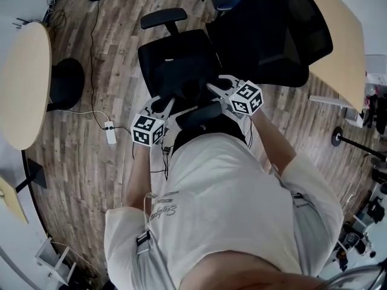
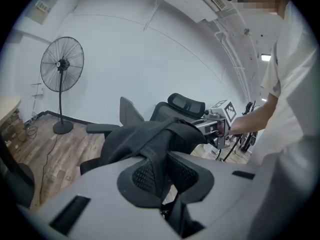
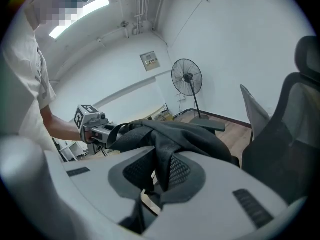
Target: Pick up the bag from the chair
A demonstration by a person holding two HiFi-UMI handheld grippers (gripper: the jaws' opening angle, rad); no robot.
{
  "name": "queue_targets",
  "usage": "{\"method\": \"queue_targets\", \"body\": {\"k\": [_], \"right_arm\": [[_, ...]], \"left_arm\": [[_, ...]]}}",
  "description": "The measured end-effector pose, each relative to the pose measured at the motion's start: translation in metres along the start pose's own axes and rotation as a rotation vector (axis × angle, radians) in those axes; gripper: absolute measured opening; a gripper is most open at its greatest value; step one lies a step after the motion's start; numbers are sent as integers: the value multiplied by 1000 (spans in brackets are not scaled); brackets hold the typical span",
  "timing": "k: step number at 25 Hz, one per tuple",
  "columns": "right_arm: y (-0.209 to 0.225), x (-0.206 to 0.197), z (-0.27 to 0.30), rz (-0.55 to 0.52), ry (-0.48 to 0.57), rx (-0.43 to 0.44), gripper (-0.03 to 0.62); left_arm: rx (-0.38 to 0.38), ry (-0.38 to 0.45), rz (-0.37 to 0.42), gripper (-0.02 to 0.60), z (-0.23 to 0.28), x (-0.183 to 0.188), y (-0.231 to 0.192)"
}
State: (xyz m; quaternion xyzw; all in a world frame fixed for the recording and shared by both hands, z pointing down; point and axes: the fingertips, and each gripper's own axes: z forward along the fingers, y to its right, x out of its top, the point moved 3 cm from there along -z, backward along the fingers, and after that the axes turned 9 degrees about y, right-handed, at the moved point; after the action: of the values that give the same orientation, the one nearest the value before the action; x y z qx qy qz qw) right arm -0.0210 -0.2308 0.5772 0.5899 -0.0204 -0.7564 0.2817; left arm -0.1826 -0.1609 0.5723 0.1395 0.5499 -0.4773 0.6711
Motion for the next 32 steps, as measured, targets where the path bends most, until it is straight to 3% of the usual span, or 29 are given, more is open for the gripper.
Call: {"method": "queue_targets", "body": {"k": [8, 16, 32], "right_arm": [[16, 58, 5, -82, 88, 5, 31], [3, 88, -29, -126, 152, 73, 31], [-12, 190, -51, -283, 328, 175, 31]], "left_arm": [[40, 153, -39, 44, 11, 57, -9], [44, 230, -17, 46, 2, 87, 30], [48, 416, 107, 46, -18, 189, 49]]}}
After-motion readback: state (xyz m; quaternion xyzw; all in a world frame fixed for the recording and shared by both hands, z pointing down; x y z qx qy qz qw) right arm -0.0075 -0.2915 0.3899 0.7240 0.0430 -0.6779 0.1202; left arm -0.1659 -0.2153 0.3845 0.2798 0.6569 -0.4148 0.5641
